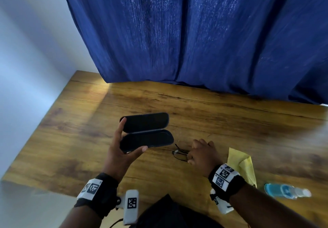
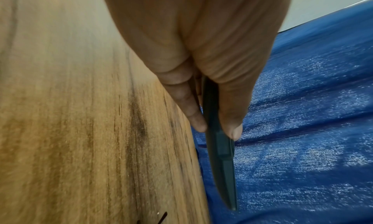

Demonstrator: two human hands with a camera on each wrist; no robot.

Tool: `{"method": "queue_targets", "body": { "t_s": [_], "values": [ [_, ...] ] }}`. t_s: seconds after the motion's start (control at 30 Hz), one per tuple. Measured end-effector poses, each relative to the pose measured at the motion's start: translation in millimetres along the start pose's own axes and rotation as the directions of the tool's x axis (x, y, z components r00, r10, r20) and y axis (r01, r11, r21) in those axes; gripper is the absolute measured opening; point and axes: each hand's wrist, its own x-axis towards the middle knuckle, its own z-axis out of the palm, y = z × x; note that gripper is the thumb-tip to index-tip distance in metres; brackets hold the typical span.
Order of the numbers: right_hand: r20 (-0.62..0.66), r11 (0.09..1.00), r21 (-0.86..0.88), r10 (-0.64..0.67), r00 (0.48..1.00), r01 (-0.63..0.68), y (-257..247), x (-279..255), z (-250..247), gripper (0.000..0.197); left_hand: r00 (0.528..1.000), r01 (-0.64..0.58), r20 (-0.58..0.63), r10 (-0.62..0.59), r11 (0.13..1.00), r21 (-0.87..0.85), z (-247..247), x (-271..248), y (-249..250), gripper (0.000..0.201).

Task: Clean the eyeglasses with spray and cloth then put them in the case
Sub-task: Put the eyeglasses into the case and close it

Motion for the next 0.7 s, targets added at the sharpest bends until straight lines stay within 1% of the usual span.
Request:
{"method": "queue_targets", "body": {
  "t_s": [0.07, 0.13, 0.23, 0.27, 0.3, 0.33, 0.4, 0.43, 0.47, 0.53, 0.57, 0.63, 0.7],
  "values": [
    [-0.025, 0.998, -0.045, 0.032, 0.999, -0.033, -5, -3, 7, 0.029, 1.000, -0.004, 0.007, 0.004, 1.000, 0.003, -1, -2, 1, 0.113],
    [-0.063, 0.998, -0.034, 0.048, 0.997, -0.050, -8, -6, 10, 0.030, 1.000, -0.007, 0.016, 0.007, 1.000, 0.001, -3, -2, 1, 0.113],
    [-0.116, 0.993, 0.086, 0.086, 0.990, -0.076, -4, -13, 0, 0.030, 0.999, -0.026, 0.028, 0.026, 1.000, 0.008, -6, -2, 3, 0.115],
    [-0.155, 0.987, 0.137, 0.107, 0.982, -0.086, -1, -16, -8, 0.028, 0.999, -0.033, 0.029, 0.033, 0.999, 0.007, -6, -1, 3, 0.115],
    [-0.226, 0.975, 0.207, 0.132, 0.965, -0.085, 3, -19, -17, 0.024, 0.999, -0.039, 0.030, 0.039, 0.999, 0.002, -6, -1, 4, 0.115],
    [-0.331, 0.961, 0.271, 0.153, 0.931, -0.062, 7, -24, -29, 0.019, 0.999, -0.045, 0.029, 0.045, 0.999, -0.005, -6, 0, 6, 0.116],
    [-0.556, 0.943, 0.334, 0.190, 0.809, 0.008, 14, -33, -58, 0.012, 0.997, -0.067, 0.037, 0.068, 0.998, -0.015, -5, 3, 10, 0.115],
    [-0.631, 0.945, 0.326, 0.184, 0.754, 0.042, 14, -38, -74, 0.013, 0.996, -0.081, 0.047, 0.082, 0.996, -0.020, -3, 4, 14, 0.115],
    [-0.681, 0.949, 0.303, 0.151, 0.717, 0.089, 12, -41, -91, 0.014, 0.993, -0.100, 0.058, 0.102, 0.995, -0.029, 0, 6, 17, 0.115],
    [-0.734, 0.952, 0.232, 0.036, 0.678, 0.201, -1, -48, -123, 0.014, 0.986, -0.137, 0.087, 0.141, 0.989, -0.050, 6, 9, 24, 0.115],
    [-0.737, 0.952, 0.186, -0.028, 0.675, 0.243, -9, -50, -135, 0.013, 0.982, -0.154, 0.102, 0.159, 0.987, -0.053, 10, 11, 27, 0.115],
    [-0.709, 0.951, 0.092, -0.145, 0.690, 0.295, -24, -49, -147, 0.011, 0.974, -0.179, 0.133, 0.186, 0.982, -0.061, 19, 14, 35, 0.116],
    [-0.681, 0.947, 0.027, -0.217, 0.700, 0.320, -36, -45, -148, 0.009, 0.967, -0.202, 0.140, 0.213, 0.976, -0.086, 27, 16, 44, 0.117]
  ]
}}
